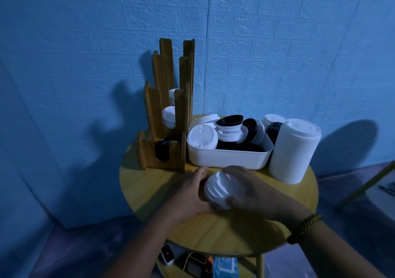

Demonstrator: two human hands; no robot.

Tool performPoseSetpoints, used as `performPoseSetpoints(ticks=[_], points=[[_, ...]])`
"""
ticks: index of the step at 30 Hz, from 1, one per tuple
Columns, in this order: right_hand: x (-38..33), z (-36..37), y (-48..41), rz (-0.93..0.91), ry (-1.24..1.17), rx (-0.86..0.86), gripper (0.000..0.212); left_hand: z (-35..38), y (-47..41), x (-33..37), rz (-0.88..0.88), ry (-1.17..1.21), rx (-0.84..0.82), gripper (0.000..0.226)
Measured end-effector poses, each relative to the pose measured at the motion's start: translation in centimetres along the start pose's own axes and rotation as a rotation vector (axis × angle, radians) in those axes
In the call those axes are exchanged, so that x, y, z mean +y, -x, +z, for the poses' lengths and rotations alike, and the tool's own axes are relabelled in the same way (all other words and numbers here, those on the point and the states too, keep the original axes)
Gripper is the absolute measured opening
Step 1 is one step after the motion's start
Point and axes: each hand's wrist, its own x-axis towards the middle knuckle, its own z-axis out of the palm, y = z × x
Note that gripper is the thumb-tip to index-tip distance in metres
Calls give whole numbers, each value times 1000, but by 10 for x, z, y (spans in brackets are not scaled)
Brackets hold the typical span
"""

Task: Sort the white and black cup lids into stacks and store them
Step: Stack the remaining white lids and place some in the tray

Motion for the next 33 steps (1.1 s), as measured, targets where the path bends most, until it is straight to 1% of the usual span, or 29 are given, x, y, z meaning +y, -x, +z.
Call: performPoseSetpoints(ticks=[2,4,6,9,14,16,18,20,24,27,29,31,33], points=[[-2,8,-3,15,-61,79,67,-1,0,0,-3,-12,5,114],[-2,13,-8,13,-49,145,61,-2,1,1,-12,-29,3,112],[-4,12,-11,-16,-35,126,61,-2,1,0,-13,-43,5,113],[-5,9,-17,-33,12,68,65,-1,1,1,-8,-45,10,114],[-2,10,-20,-36,90,48,68,-1,1,1,-1,-60,10,114],[0,14,-18,-14,98,95,72,-1,1,2,13,-100,20,107],[0,19,-15,7,132,186,78,-2,2,2,16,-98,23,101],[-1,24,-12,15,149,246,81,-3,3,3,25,-121,15,99],[-2,22,-10,0,81,203,79,-4,5,6,52,-169,-26,111],[-1,17,-8,0,44,131,74,-4,5,9,35,-107,-38,116],[-2,15,-7,14,32,112,69,-4,4,9,25,-80,-38,117],[-5,16,-6,18,75,157,71,-4,4,8,20,-79,-36,118],[-8,21,-7,36,147,227,80,-4,4,8,14,-84,-40,118]])
